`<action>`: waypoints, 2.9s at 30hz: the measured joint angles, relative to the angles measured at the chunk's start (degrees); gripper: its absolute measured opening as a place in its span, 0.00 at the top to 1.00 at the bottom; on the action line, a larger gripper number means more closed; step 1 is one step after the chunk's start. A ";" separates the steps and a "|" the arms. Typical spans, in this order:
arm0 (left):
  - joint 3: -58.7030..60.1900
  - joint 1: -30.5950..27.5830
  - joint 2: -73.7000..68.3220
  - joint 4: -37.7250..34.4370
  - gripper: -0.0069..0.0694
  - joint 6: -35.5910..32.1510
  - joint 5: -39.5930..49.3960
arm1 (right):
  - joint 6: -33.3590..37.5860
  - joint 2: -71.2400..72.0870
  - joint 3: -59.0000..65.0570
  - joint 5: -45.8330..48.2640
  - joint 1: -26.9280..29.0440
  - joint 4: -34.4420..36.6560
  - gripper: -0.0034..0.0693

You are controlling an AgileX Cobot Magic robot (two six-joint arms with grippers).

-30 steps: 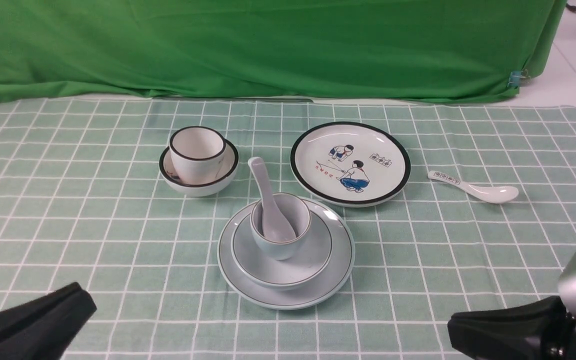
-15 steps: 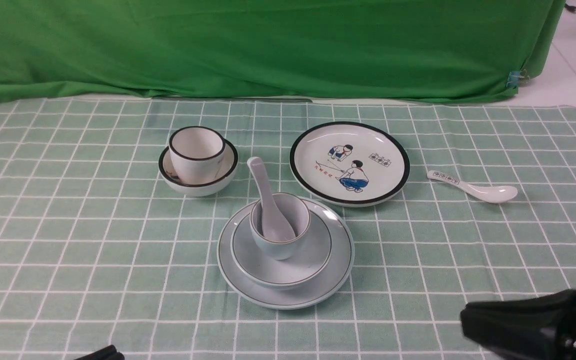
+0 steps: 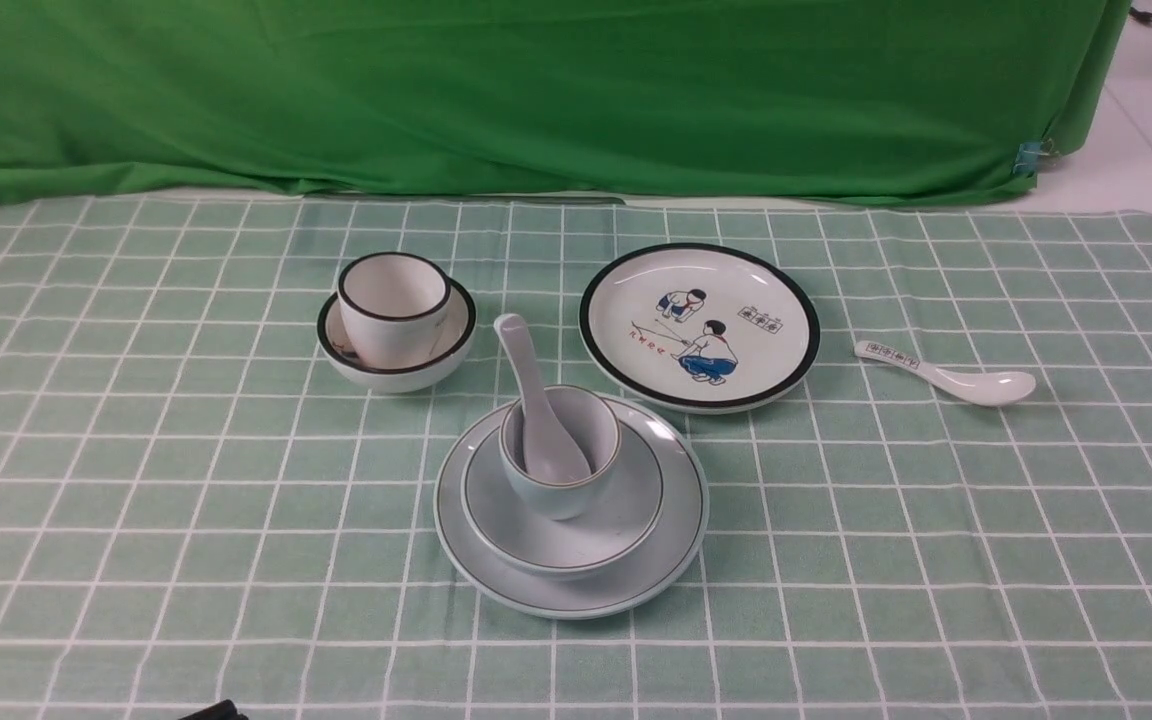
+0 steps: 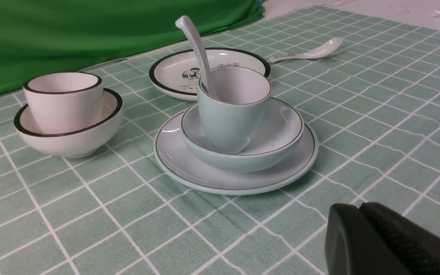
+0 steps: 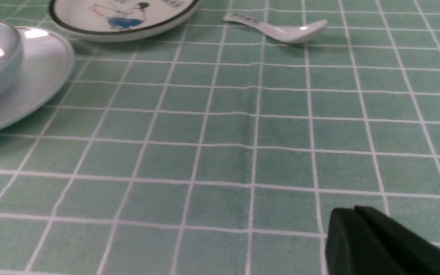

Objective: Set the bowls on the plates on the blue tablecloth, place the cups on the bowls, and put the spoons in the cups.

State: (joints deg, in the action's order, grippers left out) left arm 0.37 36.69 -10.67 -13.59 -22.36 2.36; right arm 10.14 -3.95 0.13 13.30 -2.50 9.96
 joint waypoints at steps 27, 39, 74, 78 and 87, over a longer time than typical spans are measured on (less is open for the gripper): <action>0.00 0.00 0.07 0.81 0.89 0.00 0.13 | 2.85 3.85 0.19 0.37 2.26 -0.22 0.91; 0.00 0.00 0.07 2.11 0.89 -0.05 -0.12 | 2.85 3.85 0.19 0.37 2.26 -0.22 0.87; 0.00 -40.30 10.59 7.24 0.89 13.95 11.04 | 2.85 3.85 0.19 0.37 2.26 -0.22 0.83; 0.00 -40.30 10.59 7.36 0.89 13.95 11.04 | 2.85 3.85 0.19 0.37 2.26 -0.22 0.83; 0.00 -40.30 10.59 7.47 0.89 13.95 11.00 | 2.85 3.85 0.19 0.37 2.26 -0.22 0.80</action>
State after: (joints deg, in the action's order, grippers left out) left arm 0.37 -3.61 -0.08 -6.12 -8.41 13.35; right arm 12.99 -0.10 0.33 13.68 -0.24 9.73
